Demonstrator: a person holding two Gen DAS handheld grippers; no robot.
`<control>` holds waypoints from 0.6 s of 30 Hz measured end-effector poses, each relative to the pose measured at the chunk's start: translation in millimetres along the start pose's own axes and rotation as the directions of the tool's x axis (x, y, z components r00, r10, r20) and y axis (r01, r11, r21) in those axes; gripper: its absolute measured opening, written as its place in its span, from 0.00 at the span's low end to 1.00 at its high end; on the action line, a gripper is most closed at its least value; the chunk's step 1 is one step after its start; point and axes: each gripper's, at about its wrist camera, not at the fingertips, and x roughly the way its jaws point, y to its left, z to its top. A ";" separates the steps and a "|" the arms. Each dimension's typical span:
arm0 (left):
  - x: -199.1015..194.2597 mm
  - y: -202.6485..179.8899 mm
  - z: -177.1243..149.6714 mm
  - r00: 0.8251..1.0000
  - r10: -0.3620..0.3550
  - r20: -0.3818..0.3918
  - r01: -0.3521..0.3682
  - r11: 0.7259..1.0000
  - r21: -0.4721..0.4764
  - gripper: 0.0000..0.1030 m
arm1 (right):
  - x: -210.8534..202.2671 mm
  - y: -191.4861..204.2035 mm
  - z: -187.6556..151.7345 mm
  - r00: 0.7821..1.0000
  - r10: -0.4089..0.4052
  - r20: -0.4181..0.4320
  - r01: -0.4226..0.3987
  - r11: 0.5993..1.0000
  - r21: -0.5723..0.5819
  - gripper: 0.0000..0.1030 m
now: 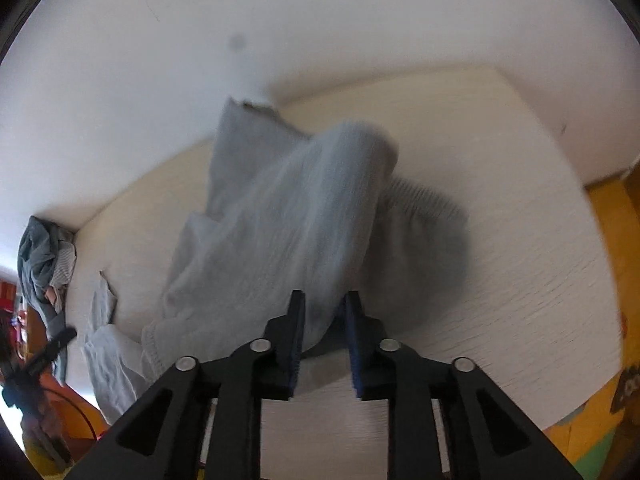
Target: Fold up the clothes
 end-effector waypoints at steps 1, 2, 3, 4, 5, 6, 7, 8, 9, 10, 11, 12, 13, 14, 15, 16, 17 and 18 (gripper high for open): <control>3.8 -16.4 6.6 1.000 -0.030 0.000 0.030 0.999 0.035 0.20 | -8.8 0.4 1.7 1.000 -0.003 0.024 0.003 1.000 -0.016 0.30; 7.9 -32.9 13.0 0.998 -0.059 -0.001 0.059 0.996 0.069 0.22 | -14.6 -2.9 1.6 0.999 -0.005 0.042 0.006 1.000 -0.027 0.32; 15.4 -50.5 16.6 0.996 -0.086 -0.016 0.087 0.991 0.099 0.25 | -18.5 -8.7 0.2 0.998 -0.007 0.057 0.009 0.999 -0.034 0.33; 22.9 -68.1 20.1 0.993 -0.112 -0.031 0.115 0.985 0.129 0.26 | -21.1 -14.0 1.9 0.998 -0.012 0.061 0.015 0.999 -0.038 0.33; 30.4 -85.8 23.5 0.989 -0.138 -0.048 0.144 0.977 0.158 0.26 | -22.9 -19.1 5.7 0.998 -0.021 0.058 0.023 0.999 -0.039 0.33; 39.0 -104.5 22.5 0.983 -0.165 -0.076 0.176 0.967 0.185 0.26 | -24.7 -24.1 9.4 0.998 -0.029 0.054 0.031 0.999 -0.041 0.33; 47.5 -123.0 21.7 0.976 -0.190 -0.104 0.208 0.955 0.211 0.26 | -26.4 -29.1 13.2 0.998 -0.037 0.051 0.039 0.998 -0.042 0.33; 55.0 -134.3 22.1 0.974 -0.193 -0.122 0.217 0.949 0.228 0.26 | -29.7 -36.4 15.3 0.998 -0.037 0.047 0.039 0.998 -0.045 0.33; 62.5 -145.6 22.5 0.971 -0.195 -0.140 0.225 0.943 0.245 0.26 | -20.8 -37.1 18.0 0.999 -0.029 0.045 0.031 0.998 -0.050 0.33; 70.0 -156.9 22.9 0.968 -0.197 -0.158 0.233 0.937 0.262 0.26 | -12.9 -35.3 18.2 0.999 -0.021 0.044 0.023 0.998 -0.055 0.33; 78.1 -166.0 22.9 0.966 -0.194 -0.172 0.236 0.933 0.273 0.26 | -9.1 -36.3 18.0 0.999 -0.016 0.041 0.018 0.998 -0.059 0.33; 85.1 -173.9 23.6 0.966 -0.184 -0.181 0.230 0.933 0.278 0.26 | -5.1 -37.3 18.2 0.999 -0.011 0.036 0.013 0.998 -0.063 0.33; 92.0 -181.7 24.5 0.966 -0.174 -0.190 0.224 0.933 0.282 0.26 | 0.6 -37.0 18.8 0.999 -0.005 0.031 0.008 0.998 -0.066 0.33; 99.3 -184.7 29.8 0.967 -0.168 -0.192 0.218 0.934 0.282 0.26 | 5.0 -37.2 19.2 1.000 0.000 0.025 0.002 0.998 -0.070 0.33; 106.2 -187.7 34.9 0.968 -0.161 -0.195 0.212 0.936 0.282 0.26 | 6.2 -39.0 19.0 1.000 0.004 0.017 -0.003 0.997 -0.074 0.33; 107.5 -189.8 34.7 0.967 -0.157 -0.198 0.210 0.937 0.279 0.26 | 7.0 -41.1 18.7 1.000 0.008 0.009 -0.007 0.997 -0.078 0.33; 108.7 -191.8 34.5 0.967 -0.154 -0.202 0.207 0.938 0.276 0.26 | 10.3 -41.3 18.9 1.000 0.012 0.003 -0.011 0.997 -0.081 0.33; 108.2 -193.2 33.7 0.968 -0.151 -0.202 0.204 0.939 0.277 0.26 | 14.9 -41.0 19.1 1.000 0.016 -0.003 -0.016 0.996 -0.083 0.33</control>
